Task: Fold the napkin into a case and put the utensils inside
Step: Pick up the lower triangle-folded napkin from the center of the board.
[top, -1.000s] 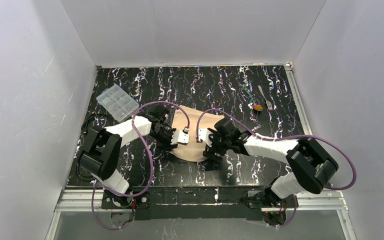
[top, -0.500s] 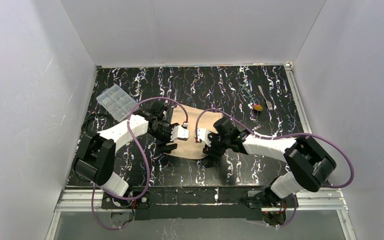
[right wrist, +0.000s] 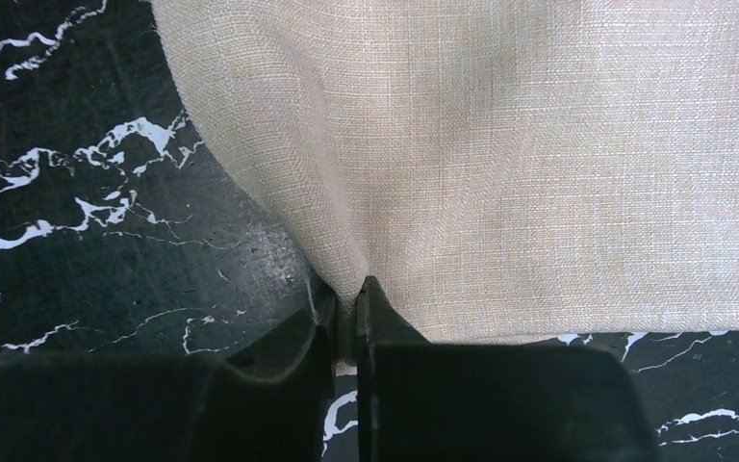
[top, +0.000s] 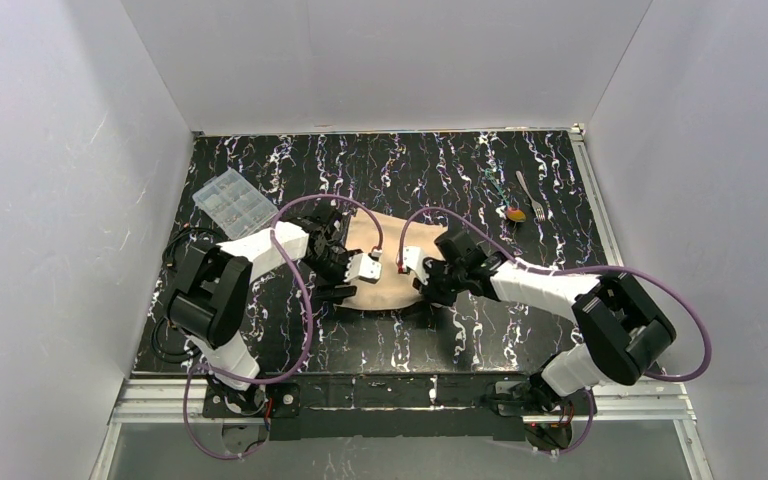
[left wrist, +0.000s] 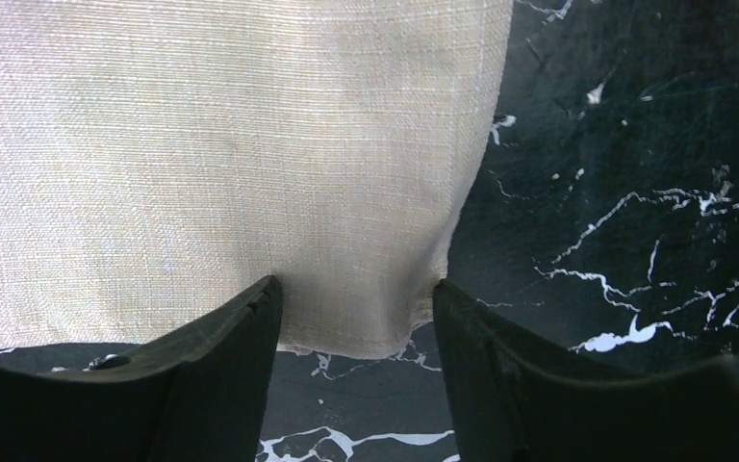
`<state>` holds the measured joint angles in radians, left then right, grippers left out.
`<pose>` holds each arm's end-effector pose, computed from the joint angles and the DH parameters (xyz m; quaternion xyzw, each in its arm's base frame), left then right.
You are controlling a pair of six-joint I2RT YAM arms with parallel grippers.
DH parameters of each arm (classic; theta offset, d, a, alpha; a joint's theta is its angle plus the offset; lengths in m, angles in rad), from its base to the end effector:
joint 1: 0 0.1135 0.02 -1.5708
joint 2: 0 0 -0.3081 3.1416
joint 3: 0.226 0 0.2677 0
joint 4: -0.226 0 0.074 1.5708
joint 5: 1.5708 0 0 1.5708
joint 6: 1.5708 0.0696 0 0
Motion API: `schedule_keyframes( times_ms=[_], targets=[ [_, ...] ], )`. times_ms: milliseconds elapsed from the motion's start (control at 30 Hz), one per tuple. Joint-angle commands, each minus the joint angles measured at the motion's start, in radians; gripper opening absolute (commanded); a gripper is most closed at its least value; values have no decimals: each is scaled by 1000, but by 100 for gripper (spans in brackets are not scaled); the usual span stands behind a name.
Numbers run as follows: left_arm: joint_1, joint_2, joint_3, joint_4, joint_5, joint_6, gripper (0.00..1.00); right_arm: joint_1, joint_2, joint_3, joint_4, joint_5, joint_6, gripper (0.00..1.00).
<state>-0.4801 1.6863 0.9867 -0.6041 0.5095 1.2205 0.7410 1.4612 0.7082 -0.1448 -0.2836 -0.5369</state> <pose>0.2764 -0.1822 0.1675 0.7429 0.6076 -0.1862 0.2105 0.2122 0.2206 0.1750 -0.5947 0.7223 0.1660 0.3116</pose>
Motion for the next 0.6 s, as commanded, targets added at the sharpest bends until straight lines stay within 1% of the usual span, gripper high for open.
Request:
schedule_keyframes(
  times_ms=[0, 67, 167, 200, 233, 300, 333, 367, 433, 500, 533, 567],
  targets=[
    [1, 32, 43, -41, 17, 14, 51, -42, -19, 66, -78, -110, 48, 8],
    [1, 33, 43, -48, 25, 13, 36, -68, -6, 85, -97, -138, 61, 7],
    [1, 30, 48, -50, 38, 4, 12, -102, 20, 130, -144, -187, 70, 7],
    [1, 30, 51, -53, 41, 0, 6, -114, 31, 160, -162, -200, 78, 7],
    [1, 31, 55, -56, 43, -3, 3, -126, 44, 185, -188, -221, 85, 6],
    [2, 33, 68, -75, 47, -6, 3, -158, 74, 244, -243, -268, 105, 6],
    [3, 32, 79, -85, 48, -9, 6, -172, 89, 271, -272, -292, 112, 6],
    [5, 29, 94, -91, 47, -15, 13, -181, 103, 297, -296, -310, 117, 5],
    [16, 15, 120, -101, 54, -31, 33, -192, 134, 339, -340, -344, 121, 4],
    [28, -7, 154, -120, 66, -40, 47, -196, 172, 381, -391, -377, 124, 3],
    [32, -21, 170, -129, 71, -49, 58, -200, 192, 399, -413, -395, 125, 2],
    [36, -31, 188, -151, 80, -52, 66, -201, 212, 414, -429, -408, 129, 2]
  ],
)
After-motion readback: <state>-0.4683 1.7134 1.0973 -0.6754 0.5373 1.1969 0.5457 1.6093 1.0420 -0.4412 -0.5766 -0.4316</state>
